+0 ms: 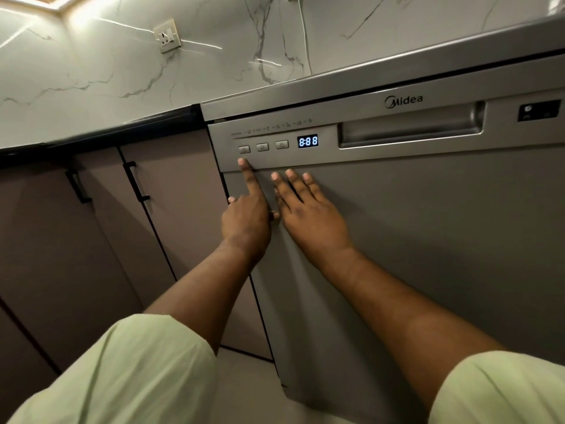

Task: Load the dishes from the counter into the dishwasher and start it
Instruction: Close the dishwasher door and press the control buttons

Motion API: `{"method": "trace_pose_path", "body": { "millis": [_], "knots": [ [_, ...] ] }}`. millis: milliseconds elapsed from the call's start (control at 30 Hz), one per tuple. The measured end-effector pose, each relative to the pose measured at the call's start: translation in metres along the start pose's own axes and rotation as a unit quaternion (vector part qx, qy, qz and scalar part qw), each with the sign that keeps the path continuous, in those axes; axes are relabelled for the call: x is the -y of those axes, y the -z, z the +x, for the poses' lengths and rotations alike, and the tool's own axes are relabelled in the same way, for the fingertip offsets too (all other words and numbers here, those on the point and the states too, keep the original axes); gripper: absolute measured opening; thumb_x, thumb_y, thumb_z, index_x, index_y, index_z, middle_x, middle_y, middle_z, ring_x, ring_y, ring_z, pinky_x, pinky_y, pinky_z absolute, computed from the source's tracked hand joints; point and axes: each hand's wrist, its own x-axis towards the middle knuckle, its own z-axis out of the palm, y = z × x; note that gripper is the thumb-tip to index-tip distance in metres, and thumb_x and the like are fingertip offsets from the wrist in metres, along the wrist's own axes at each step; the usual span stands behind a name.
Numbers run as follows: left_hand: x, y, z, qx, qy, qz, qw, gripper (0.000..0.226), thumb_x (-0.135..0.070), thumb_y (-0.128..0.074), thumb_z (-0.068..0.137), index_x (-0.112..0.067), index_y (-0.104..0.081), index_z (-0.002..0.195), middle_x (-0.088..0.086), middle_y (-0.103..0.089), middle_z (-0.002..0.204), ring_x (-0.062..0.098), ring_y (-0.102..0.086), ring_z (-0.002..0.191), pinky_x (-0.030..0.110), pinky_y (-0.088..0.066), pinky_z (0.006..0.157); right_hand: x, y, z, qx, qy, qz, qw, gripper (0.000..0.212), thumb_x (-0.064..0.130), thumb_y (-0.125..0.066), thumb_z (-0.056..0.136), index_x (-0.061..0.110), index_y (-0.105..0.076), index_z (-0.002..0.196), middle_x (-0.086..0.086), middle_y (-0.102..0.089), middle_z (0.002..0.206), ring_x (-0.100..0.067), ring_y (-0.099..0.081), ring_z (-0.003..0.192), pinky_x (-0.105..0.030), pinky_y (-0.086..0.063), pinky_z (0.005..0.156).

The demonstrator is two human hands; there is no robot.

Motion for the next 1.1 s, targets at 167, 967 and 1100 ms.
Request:
{"method": "trace_pose_path", "body": {
  "millis": [167, 967, 1100],
  "knots": [
    [-0.007, 0.0, 0.001, 0.0, 0.008, -0.003, 1.0, 0.105, -0.023, -0.058, 0.099, -0.008, 0.033, 0.148, 0.015, -0.07, 0.107, 0.029, -0.067, 0.093, 0.041, -0.051, 0.089, 0.002, 0.0, 0.004, -0.007, -0.034, -0.035, 0.999, 0.069, 0.024, -0.075, 0.082, 0.005, -0.047, 0.142, -0.01, -0.036, 0.155, -0.03, -0.032, 0.144, -0.042, -0.014, 0.117],
    [-0.004, -0.001, 0.002, 0.001, 0.007, 0.004, 1.0, 0.105, -0.025, -0.057, 0.099, -0.008, 0.035, 0.147, 0.019, -0.068, 0.108, 0.032, -0.067, 0.091, 0.038, -0.045, 0.073, 0.003, 0.008, 0.002, 0.003, -0.002, -0.015, 1.0, 0.06, 0.018, -0.052, 0.098, 0.003, -0.029, 0.151, -0.012, -0.016, 0.162, -0.032, -0.013, 0.149, -0.043, -0.005, 0.12],
    [-0.005, -0.002, 0.001, 0.002, 0.003, 0.003, 1.0, 0.105, -0.025, -0.058, 0.099, -0.008, 0.035, 0.147, 0.019, -0.069, 0.106, 0.031, -0.067, 0.089, 0.039, -0.048, 0.073, 0.001, 0.006, 0.0, 0.008, -0.001, 0.003, 1.0, 0.06, 0.014, -0.046, 0.1, 0.002, -0.019, 0.153, -0.013, -0.005, 0.164, -0.032, -0.003, 0.15, -0.043, 0.002, 0.119]
  ]
}}
